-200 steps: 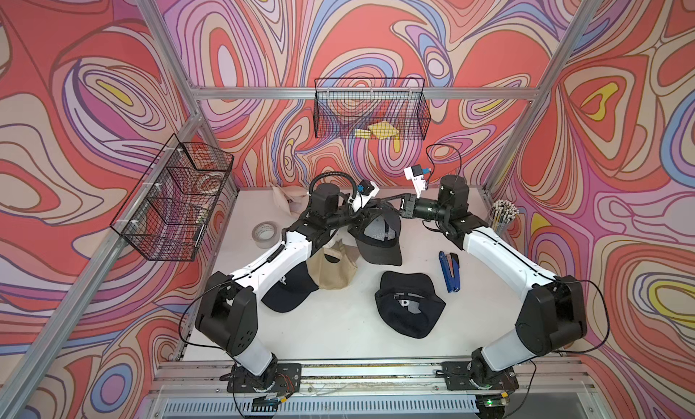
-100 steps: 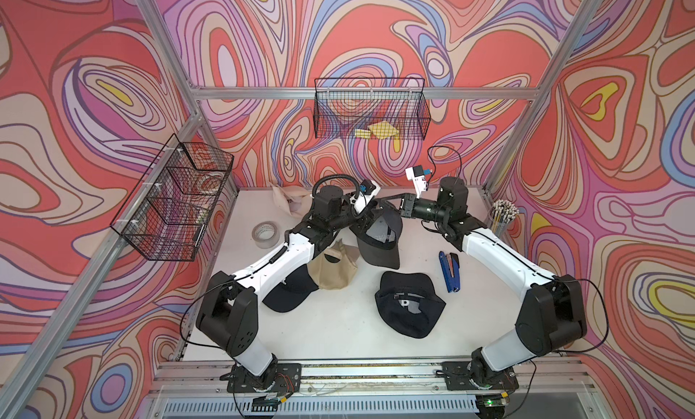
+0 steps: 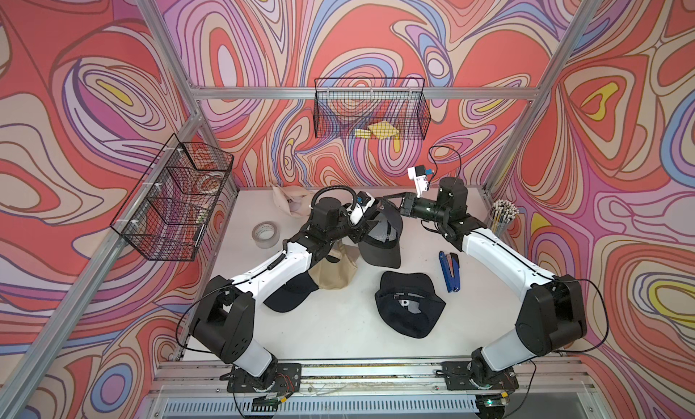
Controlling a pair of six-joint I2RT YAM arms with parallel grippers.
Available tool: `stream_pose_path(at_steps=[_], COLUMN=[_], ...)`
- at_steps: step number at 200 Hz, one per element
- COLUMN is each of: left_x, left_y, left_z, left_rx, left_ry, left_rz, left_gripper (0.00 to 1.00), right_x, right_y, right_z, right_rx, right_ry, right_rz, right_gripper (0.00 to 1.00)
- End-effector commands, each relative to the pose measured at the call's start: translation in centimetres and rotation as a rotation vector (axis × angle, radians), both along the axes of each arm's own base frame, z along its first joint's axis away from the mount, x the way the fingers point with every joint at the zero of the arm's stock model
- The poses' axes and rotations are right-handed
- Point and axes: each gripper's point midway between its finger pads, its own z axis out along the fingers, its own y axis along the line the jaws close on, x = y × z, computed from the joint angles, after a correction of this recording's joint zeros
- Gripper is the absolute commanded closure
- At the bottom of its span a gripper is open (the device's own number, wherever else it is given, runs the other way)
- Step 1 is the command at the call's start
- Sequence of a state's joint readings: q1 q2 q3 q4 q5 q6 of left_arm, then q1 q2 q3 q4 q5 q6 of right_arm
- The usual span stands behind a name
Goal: Open the adjustable buckle of the baseball cap
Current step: Open the adjustable buckle on the baseball cap.
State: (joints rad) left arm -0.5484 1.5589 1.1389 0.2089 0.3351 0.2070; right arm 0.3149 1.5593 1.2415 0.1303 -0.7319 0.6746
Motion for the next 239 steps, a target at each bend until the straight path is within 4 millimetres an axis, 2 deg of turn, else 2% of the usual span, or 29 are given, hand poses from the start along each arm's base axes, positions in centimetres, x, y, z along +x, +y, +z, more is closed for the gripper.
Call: stream_pose_path(at_steps=[1,75,127,170,191,199,206,212,219,230,239], left_x=[0.8,1.6,2.1,2.0,2.0,1.9,1.9,1.9,1.8,1.7,1.8], left_y=[0.5,-1.0,-1.1,-1.8,-2.2,-2.4,-2.5,-2.6,-2.7,-2.9,-2.9], left_z=[2.2,2.6,2.1,2.7,2.8,2.7,2.7,2.6,2.6,2.4,2.3], left_rx=[0.015,0.013,0.03,0.019,0.007,0.005,0.002,-0.001,-0.007,-0.024,-0.036], left_ry=[-0.081,-0.099,-0.104,-0.128,-0.129,-0.124,-0.119,-0.109,-0.097,-0.069,-0.05], left_rz=[0.029,-0.024,-0.019,-0.045,-0.063,-0.071,-0.079,-0.082,-0.085,-0.086,-0.079], left_gripper=[0.4,0.41,0.47,0.64,0.81,0.92,1.0,1.0,1.0,1.0,1.0], right_x=[-0.6,-1.2,-1.5,-1.6,-1.4,-1.2,-1.1,-1.0,-0.9,-0.7,-0.6], right_y=[0.0,-0.1,0.0,0.0,0.0,-0.2,-0.3,-0.4,-0.6,-0.9,-1.3], right_z=[1.3,1.7,2.0,1.8,1.4,1.2,1.0,1.0,0.8,0.6,0.7], right_rx=[0.013,0.049,0.066,0.084,0.079,0.069,0.051,0.028,0.0,-0.038,-0.069], right_ry=[-0.029,-0.021,-0.018,-0.004,0.0,-0.002,-0.01,-0.02,-0.031,-0.045,-0.066], right_rz=[0.002,0.008,0.016,0.02,0.009,-0.002,-0.013,-0.021,-0.031,-0.052,-0.075], right_gripper=[1.0,1.0,1.0,1.0,1.0,0.91,0.76,0.63,0.52,0.44,0.32])
